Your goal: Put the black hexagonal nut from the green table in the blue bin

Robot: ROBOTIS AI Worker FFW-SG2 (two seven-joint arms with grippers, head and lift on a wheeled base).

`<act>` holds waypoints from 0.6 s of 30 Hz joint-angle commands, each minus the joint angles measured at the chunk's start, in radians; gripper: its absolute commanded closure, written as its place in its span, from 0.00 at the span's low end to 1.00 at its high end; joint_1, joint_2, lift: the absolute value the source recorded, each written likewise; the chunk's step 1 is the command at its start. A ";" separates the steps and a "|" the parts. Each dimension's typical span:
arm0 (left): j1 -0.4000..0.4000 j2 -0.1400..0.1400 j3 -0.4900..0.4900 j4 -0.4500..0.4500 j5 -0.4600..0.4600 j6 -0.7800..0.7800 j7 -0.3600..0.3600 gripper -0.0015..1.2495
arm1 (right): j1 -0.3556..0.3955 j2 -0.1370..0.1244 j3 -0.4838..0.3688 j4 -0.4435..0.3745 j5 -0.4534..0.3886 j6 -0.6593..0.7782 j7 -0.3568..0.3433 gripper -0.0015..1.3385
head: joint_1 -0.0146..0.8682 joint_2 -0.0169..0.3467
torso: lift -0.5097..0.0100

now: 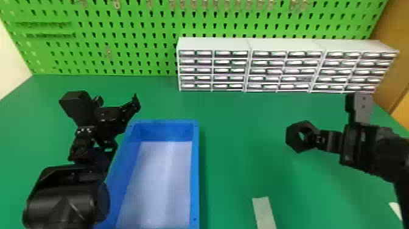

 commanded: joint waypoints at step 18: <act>0.001 0.000 -0.004 0.008 -0.001 0.000 0.000 0.14 | -0.023 0.001 0.078 -0.073 -0.084 -0.130 0.000 0.76 | 0.79 0.19 | 0.79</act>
